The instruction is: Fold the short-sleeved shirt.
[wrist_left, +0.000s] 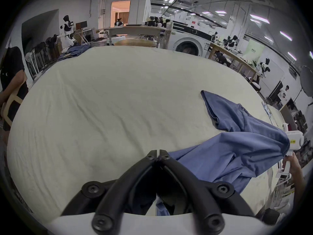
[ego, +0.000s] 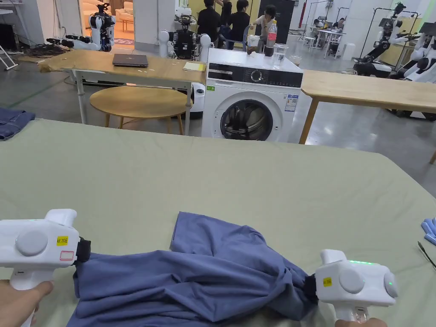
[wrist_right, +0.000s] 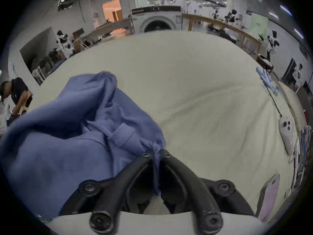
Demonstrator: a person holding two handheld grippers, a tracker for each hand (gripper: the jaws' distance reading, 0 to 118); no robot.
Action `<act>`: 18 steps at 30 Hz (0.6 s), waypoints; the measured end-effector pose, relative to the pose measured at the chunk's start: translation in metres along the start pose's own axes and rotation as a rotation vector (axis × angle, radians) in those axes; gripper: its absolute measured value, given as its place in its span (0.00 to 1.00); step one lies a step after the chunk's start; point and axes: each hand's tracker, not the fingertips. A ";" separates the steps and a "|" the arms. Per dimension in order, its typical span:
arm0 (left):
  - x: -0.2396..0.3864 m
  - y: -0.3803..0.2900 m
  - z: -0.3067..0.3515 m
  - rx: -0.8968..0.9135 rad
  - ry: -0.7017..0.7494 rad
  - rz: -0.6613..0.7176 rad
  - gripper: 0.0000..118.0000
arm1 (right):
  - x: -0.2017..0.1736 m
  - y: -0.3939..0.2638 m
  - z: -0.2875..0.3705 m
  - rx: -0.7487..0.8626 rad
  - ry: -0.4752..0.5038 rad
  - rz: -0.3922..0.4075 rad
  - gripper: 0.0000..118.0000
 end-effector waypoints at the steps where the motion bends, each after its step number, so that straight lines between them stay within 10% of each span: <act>1: 0.001 0.001 0.003 0.007 0.002 -0.004 0.00 | 0.002 0.000 0.007 0.041 -0.001 -0.021 0.04; 18: 0.003 0.094 0.119 0.296 0.027 -0.051 0.00 | -0.020 0.084 0.176 0.538 -0.080 0.083 0.04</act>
